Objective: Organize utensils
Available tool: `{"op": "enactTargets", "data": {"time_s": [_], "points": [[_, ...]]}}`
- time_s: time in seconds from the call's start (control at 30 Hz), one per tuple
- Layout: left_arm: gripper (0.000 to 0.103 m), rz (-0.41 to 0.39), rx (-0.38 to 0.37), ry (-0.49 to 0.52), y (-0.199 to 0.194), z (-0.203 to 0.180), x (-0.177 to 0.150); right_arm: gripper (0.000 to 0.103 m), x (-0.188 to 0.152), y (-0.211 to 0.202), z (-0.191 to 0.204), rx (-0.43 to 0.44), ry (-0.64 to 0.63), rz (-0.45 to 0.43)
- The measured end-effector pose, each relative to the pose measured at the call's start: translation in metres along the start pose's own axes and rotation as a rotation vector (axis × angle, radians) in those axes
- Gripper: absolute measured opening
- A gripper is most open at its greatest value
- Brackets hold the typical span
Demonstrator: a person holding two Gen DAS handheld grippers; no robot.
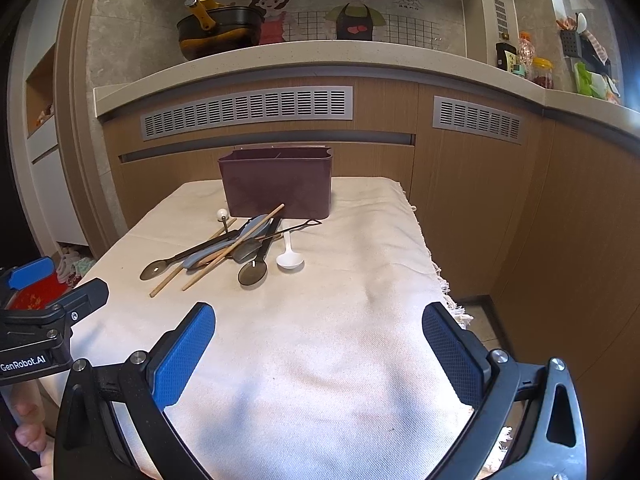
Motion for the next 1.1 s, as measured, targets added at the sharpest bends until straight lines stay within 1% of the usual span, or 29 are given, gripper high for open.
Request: {"op": "enactTargets", "data": {"time_s": [0.57,0.67,0.73,0.83,0.93,1.0,1.07,1.1], "points": [[0.103,0.002,-0.003,0.002,0.001,0.0,-0.002,0.103,-0.002,0.0,-0.001,-0.003,0.001,0.0],[0.103,0.014,-0.027,0.003,0.006,-0.001,-0.002,0.103,0.0,0.001,-0.002,-0.004,-0.008,-0.002],[0.103,0.038,-0.059,0.01,0.015,-0.001,-0.001,0.103,0.004,0.005,-0.001,0.009,-0.012,0.002],[0.103,0.068,-0.1,0.002,0.035,0.003,0.013,0.103,0.019,0.026,0.001,0.059,-0.026,0.029],[0.103,0.081,-0.124,-0.004,0.059,0.009,0.036,0.103,0.038,0.06,0.007,0.078,-0.088,0.054],[0.103,0.077,-0.109,-0.016,0.075,0.018,0.049,0.103,0.047,0.086,0.014,0.109,-0.124,0.084],[0.103,0.054,-0.087,-0.026,0.091,0.029,0.063,0.103,0.051,0.11,0.021,0.152,-0.136,0.116],[0.103,0.04,-0.065,-0.025,0.099,0.036,0.068,0.1,0.053,0.123,0.025,0.165,-0.144,0.13]]}}
Point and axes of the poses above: each gripper's, at about its wrist camera, not at the fingertips, and y roughly the way its jaws point, z to its left, x to its top, the point moved 6 cm from there along y, roughly the way its jaws point, and after that the axes turned 6 degrees about -z, right-handed, at the moved point
